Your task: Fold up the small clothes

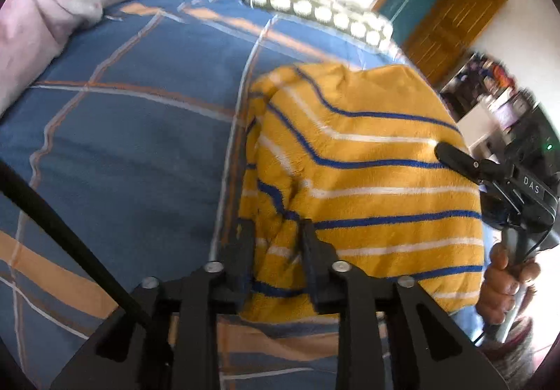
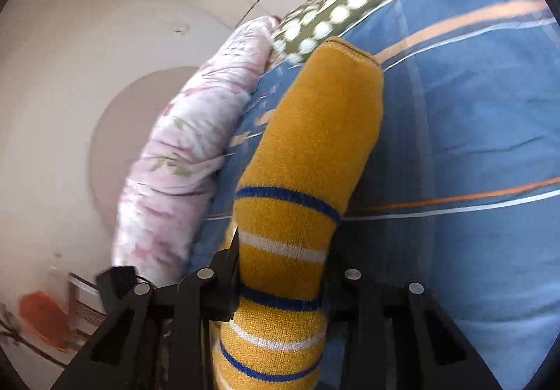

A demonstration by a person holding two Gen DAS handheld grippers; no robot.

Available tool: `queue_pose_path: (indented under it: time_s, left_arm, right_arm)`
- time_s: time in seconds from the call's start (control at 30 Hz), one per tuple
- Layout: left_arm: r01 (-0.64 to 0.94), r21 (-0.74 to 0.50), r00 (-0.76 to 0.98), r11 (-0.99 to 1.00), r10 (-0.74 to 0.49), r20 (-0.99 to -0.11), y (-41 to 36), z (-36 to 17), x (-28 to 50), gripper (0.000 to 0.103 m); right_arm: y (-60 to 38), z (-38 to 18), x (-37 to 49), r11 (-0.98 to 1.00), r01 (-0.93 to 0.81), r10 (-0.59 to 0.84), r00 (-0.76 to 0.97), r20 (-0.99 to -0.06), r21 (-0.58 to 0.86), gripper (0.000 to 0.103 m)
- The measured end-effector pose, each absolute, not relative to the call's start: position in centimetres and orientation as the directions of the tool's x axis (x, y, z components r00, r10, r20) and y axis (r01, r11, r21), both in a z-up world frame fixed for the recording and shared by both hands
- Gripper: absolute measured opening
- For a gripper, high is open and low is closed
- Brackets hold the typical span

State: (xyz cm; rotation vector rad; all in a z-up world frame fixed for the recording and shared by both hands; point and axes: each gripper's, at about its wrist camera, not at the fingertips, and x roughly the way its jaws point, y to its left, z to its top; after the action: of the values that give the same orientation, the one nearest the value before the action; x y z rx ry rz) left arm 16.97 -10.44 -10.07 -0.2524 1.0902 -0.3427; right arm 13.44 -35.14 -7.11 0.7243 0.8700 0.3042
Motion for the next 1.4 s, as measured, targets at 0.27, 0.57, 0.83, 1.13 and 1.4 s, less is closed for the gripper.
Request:
queue_pose_path:
  time_s: [0.27,0.57,0.83,1.13,1.4]
  left_arm:
    - [0.165,-0.317,0.499,0.934,-0.356,-0.79,-9.8,-7.5,13.2,0.057]
    - [0.036,-0.112,0.807,0.993,-0.095,-0.583,-6.4,-1.0,3.8,0.103]
    - [0.002,-0.073,0.872,0.997,-0.037,-0.488,-5.3,1.8,-0.2,0.103]
    - [0.016,-0.1,0.886,0.995,-0.061,-0.46,-5.7,3.2,-3.5,0.103]
    - [0.036,-0.043,0.898,0.998,-0.051,-0.437,-7.7,4.1,-6.3,0.103]
  right_arm:
    - [-36.6,-4.8,9.1,0.854,0.185,0.226,0.709,-0.668,0.486,0.058]
    - [-27.3,-3.3,13.4,0.831,-0.039,0.436,0.664,-0.607,0.554,0.034]
    - [-19.3,-8.4,12.4,0.804,-0.136,0.563,0.49,-0.666,0.579,0.036]
    - [-22.5,-4.3,7.5,0.845,-0.119,0.47,0.63,-0.618,0.521,0.043]
    - [-23.8,-10.3,2.5,0.844,-0.049,0.471,0.545,-0.694,0.534,0.044]
